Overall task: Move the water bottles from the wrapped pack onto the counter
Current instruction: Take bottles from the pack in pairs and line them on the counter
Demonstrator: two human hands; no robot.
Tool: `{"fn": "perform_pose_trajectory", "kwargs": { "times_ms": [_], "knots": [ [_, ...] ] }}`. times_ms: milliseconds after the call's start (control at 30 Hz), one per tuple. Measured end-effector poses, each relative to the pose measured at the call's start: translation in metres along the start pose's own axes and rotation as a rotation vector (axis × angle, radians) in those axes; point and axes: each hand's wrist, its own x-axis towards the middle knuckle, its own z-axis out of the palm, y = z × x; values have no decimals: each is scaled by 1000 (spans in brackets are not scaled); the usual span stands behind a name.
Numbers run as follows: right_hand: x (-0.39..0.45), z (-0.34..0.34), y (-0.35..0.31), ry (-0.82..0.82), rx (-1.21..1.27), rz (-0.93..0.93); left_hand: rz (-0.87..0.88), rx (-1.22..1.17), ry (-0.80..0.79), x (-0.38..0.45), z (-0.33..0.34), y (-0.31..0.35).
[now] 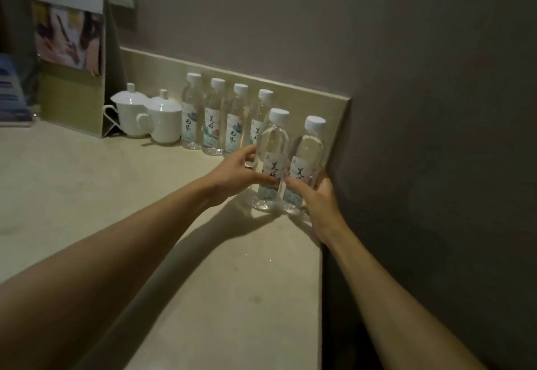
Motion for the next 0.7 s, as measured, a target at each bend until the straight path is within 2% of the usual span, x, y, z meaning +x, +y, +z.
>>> {"fn": "perform_pose_trajectory", "kwargs": {
  "times_ms": [100,233,367,433,500,600,700],
  "knots": [
    [4,1,-3,41,-39,28,34,18,-97,10,-9,-2],
    [1,1,-8,69,-162,58,96,48,-119,15,-11,-9],
    [-10,8,-4,234,-385,38,84,116,-117,12,-13,-16],
    [-16,11,0,364,-545,44,56,265,-72,8,-9,-18],
    [-21,18,1,422,-643,65,64,354,12,5,-4,-20],
    [-20,26,0,460,-696,42,92,393,116,6,1,-24],
    [-14,30,-1,503,-693,14,81,378,136,10,3,-24]
  ]
}}
